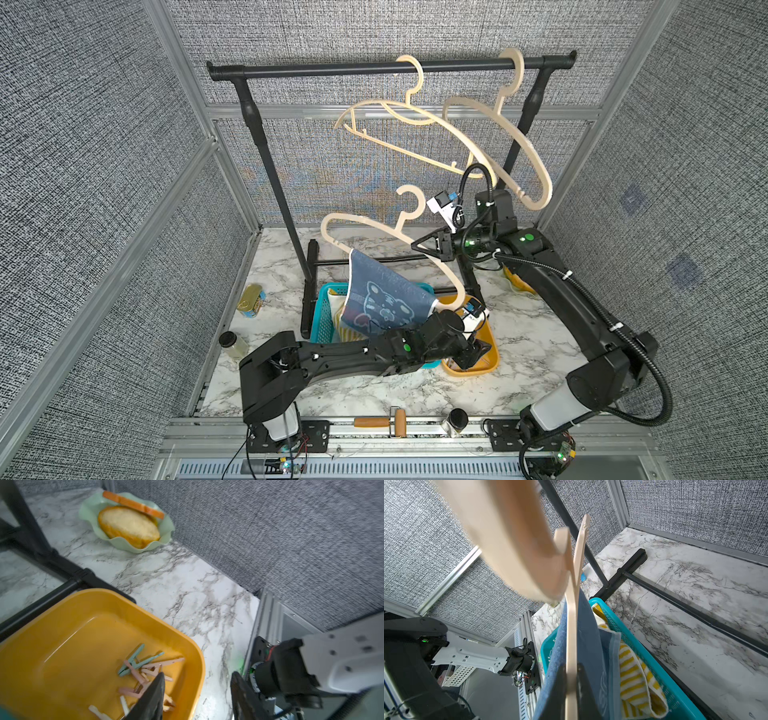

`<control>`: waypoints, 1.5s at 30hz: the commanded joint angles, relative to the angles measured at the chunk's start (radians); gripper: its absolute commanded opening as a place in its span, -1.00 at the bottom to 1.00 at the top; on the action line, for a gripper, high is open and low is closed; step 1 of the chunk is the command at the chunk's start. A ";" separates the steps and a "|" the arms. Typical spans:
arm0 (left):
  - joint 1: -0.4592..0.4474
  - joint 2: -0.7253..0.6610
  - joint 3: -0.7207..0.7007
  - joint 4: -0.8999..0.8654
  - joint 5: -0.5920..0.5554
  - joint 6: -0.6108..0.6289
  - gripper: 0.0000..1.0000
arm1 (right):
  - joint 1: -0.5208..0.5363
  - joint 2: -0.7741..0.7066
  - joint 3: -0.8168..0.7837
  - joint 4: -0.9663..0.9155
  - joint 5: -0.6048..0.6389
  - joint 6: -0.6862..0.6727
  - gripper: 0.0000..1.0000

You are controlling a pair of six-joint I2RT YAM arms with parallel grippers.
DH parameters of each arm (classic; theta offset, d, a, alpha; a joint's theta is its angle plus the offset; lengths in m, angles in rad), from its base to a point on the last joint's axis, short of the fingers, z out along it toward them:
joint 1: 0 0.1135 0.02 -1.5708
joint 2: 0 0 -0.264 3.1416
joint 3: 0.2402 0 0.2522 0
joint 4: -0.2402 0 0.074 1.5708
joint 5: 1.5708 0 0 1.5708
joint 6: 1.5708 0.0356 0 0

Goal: Remove the clothespins securing towels to the hanger
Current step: Place the clothespin in the storage box.

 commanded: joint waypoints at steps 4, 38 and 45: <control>0.001 -0.116 0.020 -0.179 0.142 0.093 0.06 | -0.011 -0.003 -0.005 -0.032 -0.049 -0.039 -1.00; 0.547 -0.401 0.273 -0.609 0.035 0.304 0.03 | 0.080 -0.051 -0.078 -0.185 -0.111 -0.261 -1.00; 0.550 -0.360 0.274 -0.578 0.033 0.297 -0.37 | 0.084 -0.056 -0.073 -0.163 -0.068 -0.246 -1.00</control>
